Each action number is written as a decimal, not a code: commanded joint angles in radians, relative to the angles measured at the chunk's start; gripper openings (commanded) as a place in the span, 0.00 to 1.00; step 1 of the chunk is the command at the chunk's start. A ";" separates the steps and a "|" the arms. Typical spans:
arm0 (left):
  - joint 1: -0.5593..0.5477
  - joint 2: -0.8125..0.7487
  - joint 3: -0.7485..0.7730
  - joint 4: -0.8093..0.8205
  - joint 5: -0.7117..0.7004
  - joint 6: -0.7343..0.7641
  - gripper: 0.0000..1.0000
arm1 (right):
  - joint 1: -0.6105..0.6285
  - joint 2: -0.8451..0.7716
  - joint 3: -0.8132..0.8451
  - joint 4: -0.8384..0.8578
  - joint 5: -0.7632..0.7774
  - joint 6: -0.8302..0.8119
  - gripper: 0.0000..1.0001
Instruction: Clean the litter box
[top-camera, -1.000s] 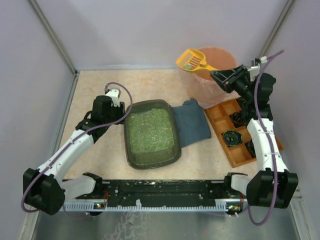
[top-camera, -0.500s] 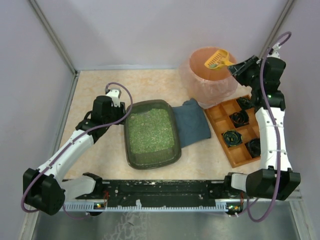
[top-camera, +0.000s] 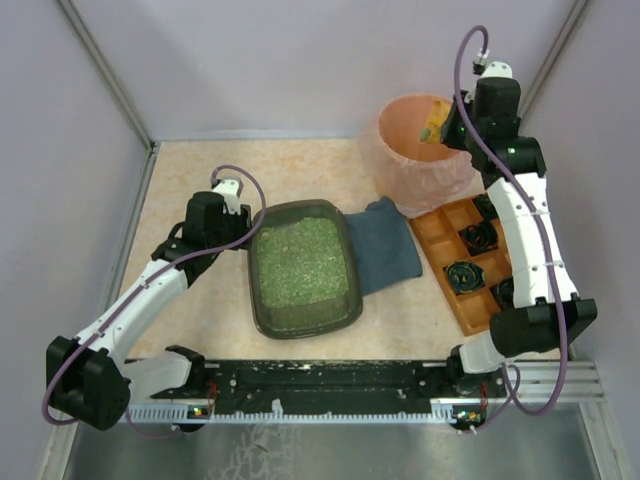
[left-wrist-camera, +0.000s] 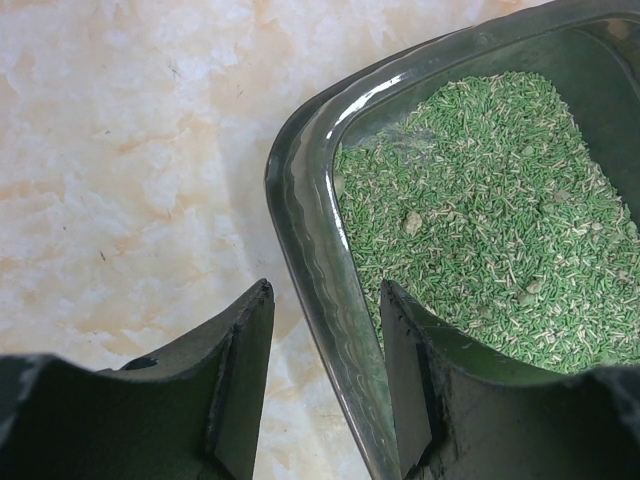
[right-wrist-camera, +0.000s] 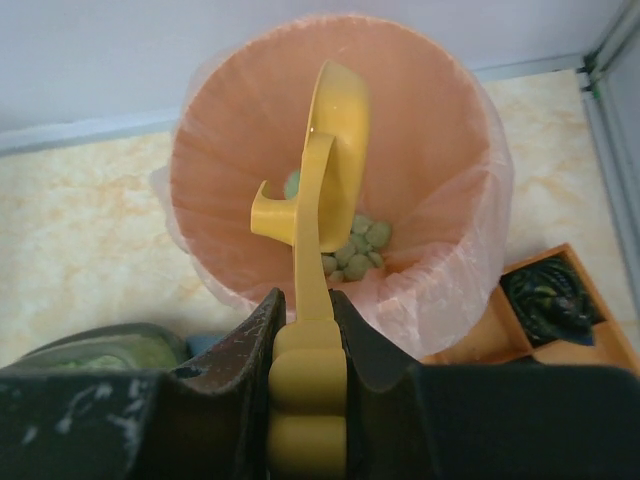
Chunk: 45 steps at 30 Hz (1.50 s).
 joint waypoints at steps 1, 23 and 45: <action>-0.002 0.005 0.029 -0.009 0.009 0.003 0.53 | 0.029 0.009 0.099 -0.044 0.185 -0.155 0.00; -0.002 0.018 0.032 -0.012 0.012 0.005 0.54 | 0.056 -0.230 -0.094 0.197 -0.325 0.119 0.00; -0.002 0.082 0.052 -0.032 0.048 -0.002 0.53 | 0.490 -0.182 -0.423 0.126 -0.277 0.446 0.00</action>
